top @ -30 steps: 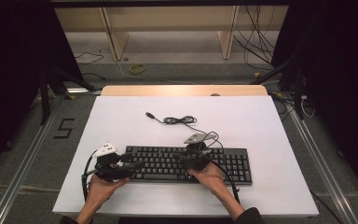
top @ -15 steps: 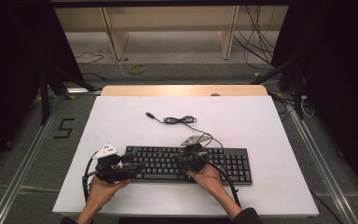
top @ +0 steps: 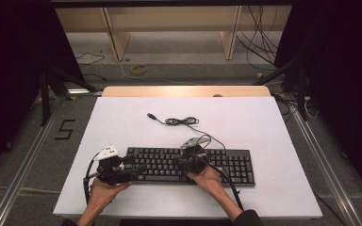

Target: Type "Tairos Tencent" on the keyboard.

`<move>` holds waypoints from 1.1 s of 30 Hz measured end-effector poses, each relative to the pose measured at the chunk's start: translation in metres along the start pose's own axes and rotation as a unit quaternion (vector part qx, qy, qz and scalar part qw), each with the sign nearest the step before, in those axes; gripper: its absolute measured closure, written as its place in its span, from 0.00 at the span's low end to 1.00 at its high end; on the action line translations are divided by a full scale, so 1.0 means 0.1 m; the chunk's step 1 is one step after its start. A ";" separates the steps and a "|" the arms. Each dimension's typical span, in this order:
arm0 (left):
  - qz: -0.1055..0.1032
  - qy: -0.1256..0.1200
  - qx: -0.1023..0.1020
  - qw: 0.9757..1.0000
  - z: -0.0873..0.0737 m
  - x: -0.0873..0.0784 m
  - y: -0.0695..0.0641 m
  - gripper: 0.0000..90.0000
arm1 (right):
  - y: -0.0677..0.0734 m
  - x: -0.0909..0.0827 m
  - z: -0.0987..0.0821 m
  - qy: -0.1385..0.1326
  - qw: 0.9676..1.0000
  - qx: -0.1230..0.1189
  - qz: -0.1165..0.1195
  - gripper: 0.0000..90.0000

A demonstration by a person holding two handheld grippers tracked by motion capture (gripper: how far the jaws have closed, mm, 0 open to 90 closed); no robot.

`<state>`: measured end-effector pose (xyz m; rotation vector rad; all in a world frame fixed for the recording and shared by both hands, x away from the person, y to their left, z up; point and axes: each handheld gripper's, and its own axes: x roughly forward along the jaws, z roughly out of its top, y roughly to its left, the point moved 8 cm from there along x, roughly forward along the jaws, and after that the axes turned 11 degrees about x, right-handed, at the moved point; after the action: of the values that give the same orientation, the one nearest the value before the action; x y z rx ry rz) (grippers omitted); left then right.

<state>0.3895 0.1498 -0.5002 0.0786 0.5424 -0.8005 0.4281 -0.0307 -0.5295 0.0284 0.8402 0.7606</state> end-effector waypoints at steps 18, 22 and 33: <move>0.005 0.002 -0.003 1.000 -0.01 0.01 0.03 0.31 | 0.01 0.04 -0.03 0.005 1.000 0.005 -0.007 1.00; 0.006 0.002 -0.003 1.000 -0.01 0.00 0.03 0.31 | 0.01 0.01 0.00 -0.004 1.000 0.019 0.006 1.00; 0.009 0.004 -0.003 1.000 -0.01 0.01 0.05 0.31 | 0.05 -0.10 0.06 -0.028 0.999 0.024 0.021 0.95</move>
<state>0.3933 0.1525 -0.5019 0.0821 0.5511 -0.7815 0.4250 -0.0312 -0.5169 0.1097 0.8068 0.7761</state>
